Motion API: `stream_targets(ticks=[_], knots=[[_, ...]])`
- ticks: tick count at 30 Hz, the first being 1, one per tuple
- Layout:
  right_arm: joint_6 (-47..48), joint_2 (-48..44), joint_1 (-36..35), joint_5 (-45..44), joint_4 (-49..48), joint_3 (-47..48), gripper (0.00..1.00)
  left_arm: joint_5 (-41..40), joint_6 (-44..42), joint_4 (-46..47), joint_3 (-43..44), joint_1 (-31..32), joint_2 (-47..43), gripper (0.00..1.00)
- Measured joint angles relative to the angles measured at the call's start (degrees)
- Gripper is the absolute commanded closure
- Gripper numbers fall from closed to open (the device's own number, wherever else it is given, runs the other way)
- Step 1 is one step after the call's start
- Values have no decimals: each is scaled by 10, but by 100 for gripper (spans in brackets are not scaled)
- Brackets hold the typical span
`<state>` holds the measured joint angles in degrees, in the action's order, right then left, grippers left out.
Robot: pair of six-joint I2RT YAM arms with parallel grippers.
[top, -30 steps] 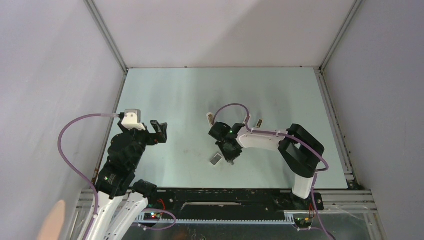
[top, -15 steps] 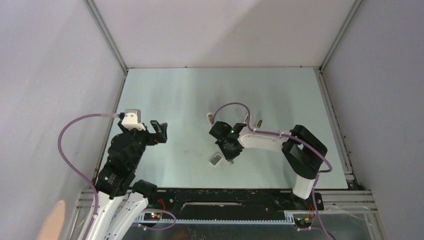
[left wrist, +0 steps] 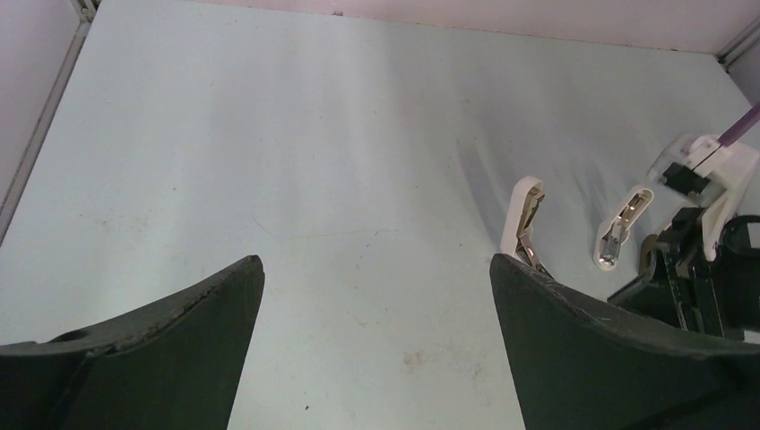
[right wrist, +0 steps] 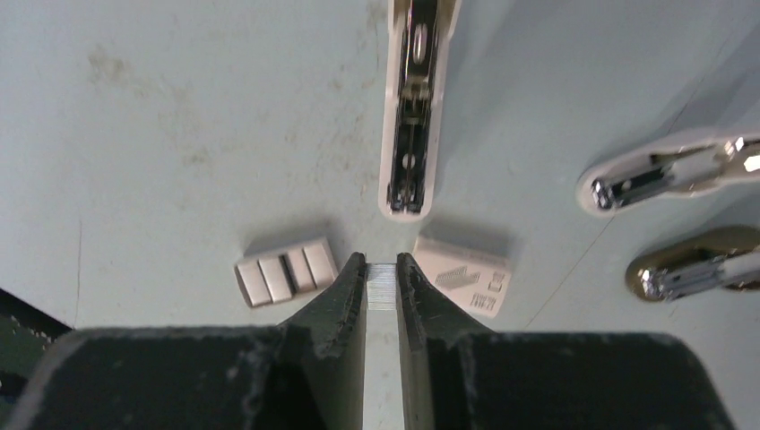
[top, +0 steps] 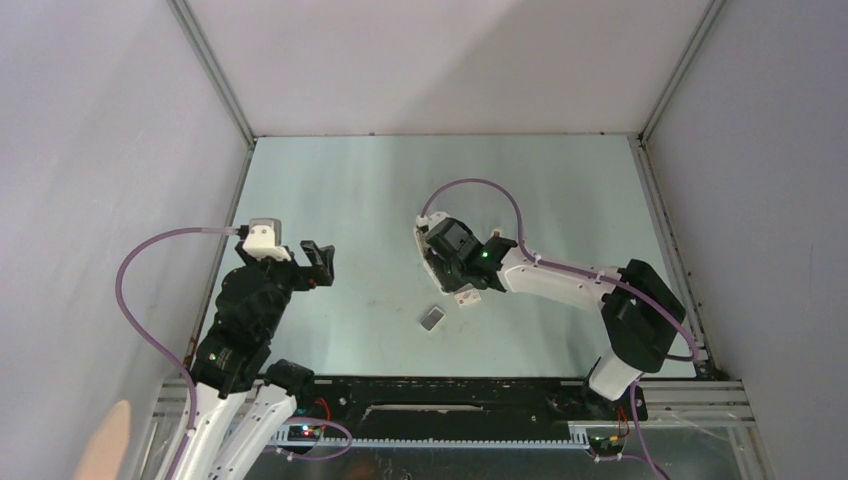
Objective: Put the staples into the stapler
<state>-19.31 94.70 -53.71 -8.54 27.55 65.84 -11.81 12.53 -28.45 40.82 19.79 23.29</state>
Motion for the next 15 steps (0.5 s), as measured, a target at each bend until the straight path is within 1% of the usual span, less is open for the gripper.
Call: stream_targets(ticks=[8,15], knots=[[48,19,13,-10,-106,0,91,0,0,0,0,-4,0,0],[67,60,18,-8,-162,0,91,0,-1,0,0,-6,0,0]])
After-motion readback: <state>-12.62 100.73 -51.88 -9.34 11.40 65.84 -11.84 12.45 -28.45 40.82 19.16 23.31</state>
